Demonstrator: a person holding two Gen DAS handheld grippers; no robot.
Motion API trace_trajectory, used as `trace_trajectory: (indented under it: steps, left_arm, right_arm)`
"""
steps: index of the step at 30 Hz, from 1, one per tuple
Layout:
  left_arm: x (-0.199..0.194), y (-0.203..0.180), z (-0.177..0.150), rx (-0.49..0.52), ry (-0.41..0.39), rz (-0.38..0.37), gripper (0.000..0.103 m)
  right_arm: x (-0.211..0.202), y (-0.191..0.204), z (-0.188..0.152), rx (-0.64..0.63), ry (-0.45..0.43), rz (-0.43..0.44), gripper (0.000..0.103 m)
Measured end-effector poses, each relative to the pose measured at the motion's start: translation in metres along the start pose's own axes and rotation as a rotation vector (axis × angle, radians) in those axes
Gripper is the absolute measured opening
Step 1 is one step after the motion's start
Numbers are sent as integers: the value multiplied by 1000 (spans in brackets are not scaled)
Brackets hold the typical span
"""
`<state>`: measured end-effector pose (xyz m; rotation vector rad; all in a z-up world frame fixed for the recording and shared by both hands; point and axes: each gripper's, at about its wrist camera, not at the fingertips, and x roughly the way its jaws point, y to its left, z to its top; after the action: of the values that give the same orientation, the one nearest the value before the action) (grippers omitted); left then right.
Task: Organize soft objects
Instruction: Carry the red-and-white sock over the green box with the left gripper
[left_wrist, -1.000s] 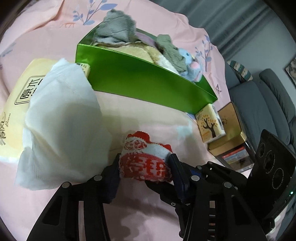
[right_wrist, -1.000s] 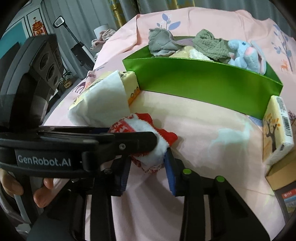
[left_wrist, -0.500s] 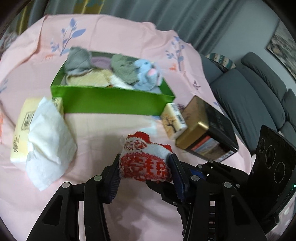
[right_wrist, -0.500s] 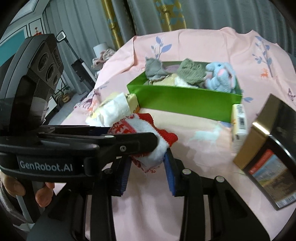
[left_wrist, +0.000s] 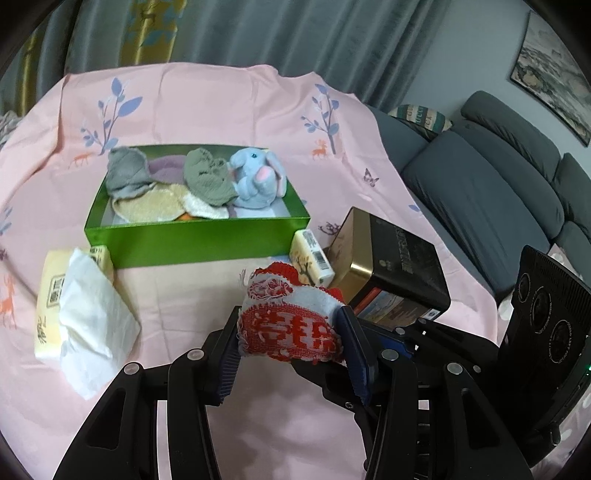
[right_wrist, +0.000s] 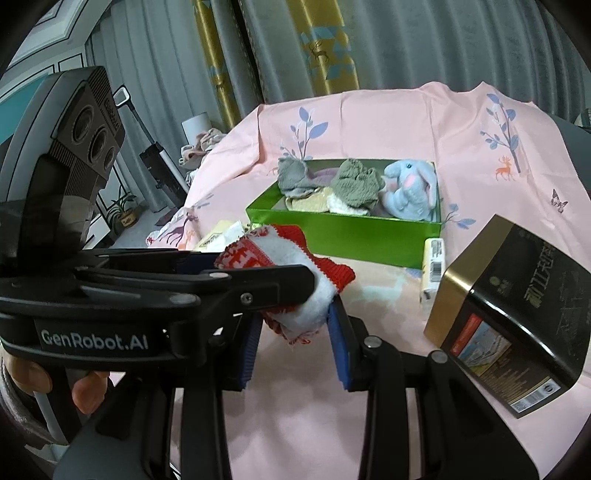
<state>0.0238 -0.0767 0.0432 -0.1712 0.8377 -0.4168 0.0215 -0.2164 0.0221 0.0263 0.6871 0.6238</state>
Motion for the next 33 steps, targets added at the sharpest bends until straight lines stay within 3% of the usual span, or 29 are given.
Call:
trace_trajectory:
  steps: [22,33]
  left_arm:
    - [9,3,42,13,-24,7,50]
    - [23,28,84,-14,-38,9,50]
  right_arm:
    - [11,-12,36,-2,-26,-27,34]
    - [40,-21,74,2,-41,-40,35]
